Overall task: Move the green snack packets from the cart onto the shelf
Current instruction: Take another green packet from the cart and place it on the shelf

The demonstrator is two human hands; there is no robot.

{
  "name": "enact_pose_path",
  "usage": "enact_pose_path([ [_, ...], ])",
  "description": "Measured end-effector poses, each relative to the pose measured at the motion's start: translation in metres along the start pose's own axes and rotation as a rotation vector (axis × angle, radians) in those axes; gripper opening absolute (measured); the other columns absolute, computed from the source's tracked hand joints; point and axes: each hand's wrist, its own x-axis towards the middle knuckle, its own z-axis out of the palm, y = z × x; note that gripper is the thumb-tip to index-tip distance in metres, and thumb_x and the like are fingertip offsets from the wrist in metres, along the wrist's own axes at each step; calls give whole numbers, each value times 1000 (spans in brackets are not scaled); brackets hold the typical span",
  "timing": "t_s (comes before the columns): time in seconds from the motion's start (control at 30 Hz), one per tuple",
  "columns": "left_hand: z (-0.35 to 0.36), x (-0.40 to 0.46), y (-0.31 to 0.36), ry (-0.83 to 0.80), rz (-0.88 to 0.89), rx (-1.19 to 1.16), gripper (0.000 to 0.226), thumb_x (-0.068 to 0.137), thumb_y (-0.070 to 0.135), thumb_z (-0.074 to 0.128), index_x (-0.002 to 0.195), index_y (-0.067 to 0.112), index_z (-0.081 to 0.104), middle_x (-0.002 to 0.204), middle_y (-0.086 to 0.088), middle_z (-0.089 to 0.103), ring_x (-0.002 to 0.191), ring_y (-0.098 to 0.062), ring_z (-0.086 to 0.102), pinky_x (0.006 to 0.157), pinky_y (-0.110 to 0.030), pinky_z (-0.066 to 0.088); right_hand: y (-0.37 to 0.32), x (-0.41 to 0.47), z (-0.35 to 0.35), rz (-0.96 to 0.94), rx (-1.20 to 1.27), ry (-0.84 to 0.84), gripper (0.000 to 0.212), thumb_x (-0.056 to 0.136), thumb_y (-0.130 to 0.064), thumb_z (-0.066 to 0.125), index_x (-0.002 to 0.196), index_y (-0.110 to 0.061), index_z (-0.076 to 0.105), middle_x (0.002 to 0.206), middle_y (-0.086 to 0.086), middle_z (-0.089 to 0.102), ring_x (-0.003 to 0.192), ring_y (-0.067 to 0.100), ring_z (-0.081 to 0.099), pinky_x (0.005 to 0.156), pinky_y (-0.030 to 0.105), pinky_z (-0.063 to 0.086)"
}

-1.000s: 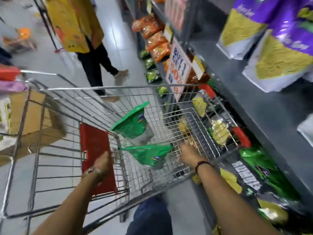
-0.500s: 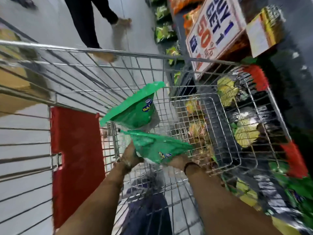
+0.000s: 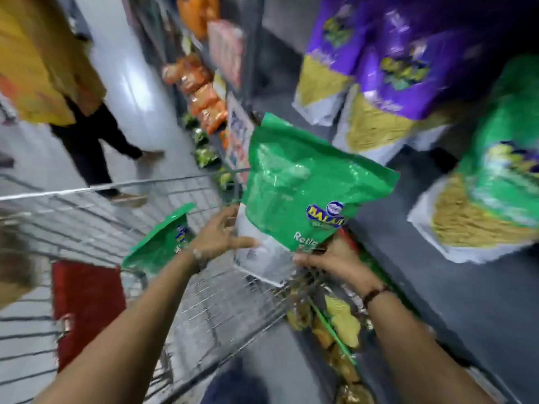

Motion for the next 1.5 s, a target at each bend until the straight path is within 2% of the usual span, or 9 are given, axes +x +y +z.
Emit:
enact_pose_path([
  [0.23,136,5,125,-357,297,78,69,33,65,77,93,40,56,92,22,68,89,8,61,78,-13,51,9,-154,-104,-134,108,541,48,73,1,70,113,6,43,108,13,61,73,-14,62,61,4,47],
  [0.47,294,9,175,-596,424,61,39,65,7,75,87,30,52,87,12,59,69,17,56,65,0,44,54,-259,-180,-151,212,847,70,54,-37,83,111,-16,47,108,-3,62,88,-9,62,77,8,49],
  [0.57,337,12,176,-644,397,25,63,44,48,83,96,27,53,102,-1,63,95,-11,60,83,-19,51,72,-270,-207,-155,221,900,50,78,8,61,122,-1,40,112,5,58,83,-12,62,77,6,49],
  [0.67,365,19,158,-634,365,2,96,33,66,76,115,23,48,123,-9,58,115,-25,53,103,-45,42,91,-265,-221,-135,192,910,52,76,1,62,123,-6,39,117,2,55,89,-13,60,80,5,47],
  [0.93,377,1,139,-274,459,-162,61,65,0,73,112,20,40,112,4,40,101,-19,44,77,-23,49,117,-277,-230,-41,221,784,103,55,-23,79,139,-25,20,144,-11,36,130,-4,33,109,21,29],
  [1.03,381,-18,126,-354,486,-170,63,54,24,81,97,37,38,104,12,36,97,-13,47,72,-14,53,123,-271,-221,5,139,771,95,59,-21,75,133,-41,19,147,-15,26,125,-20,26,105,4,22],
  [1.13,391,-19,129,-528,493,-103,106,31,63,77,121,32,30,120,8,28,123,-13,35,101,-29,41,130,-264,-201,9,88,855,82,69,-18,64,134,-43,21,147,-9,33,133,1,31,116,32,25],
  [1.2,398,-18,140,-581,538,-5,128,20,74,70,129,29,22,124,8,27,118,2,23,102,0,19,133,-263,-184,-2,53,972,71,72,-18,55,129,-49,28,142,-4,41,130,10,41,112,36,32],
  [1.5,388,17,160,-765,428,103,77,52,11,78,112,21,30,109,6,52,99,1,55,81,-5,44,137,-280,-187,-15,-10,1196,45,79,-3,61,93,-45,55,93,-43,62,94,-21,53,84,10,42],
])
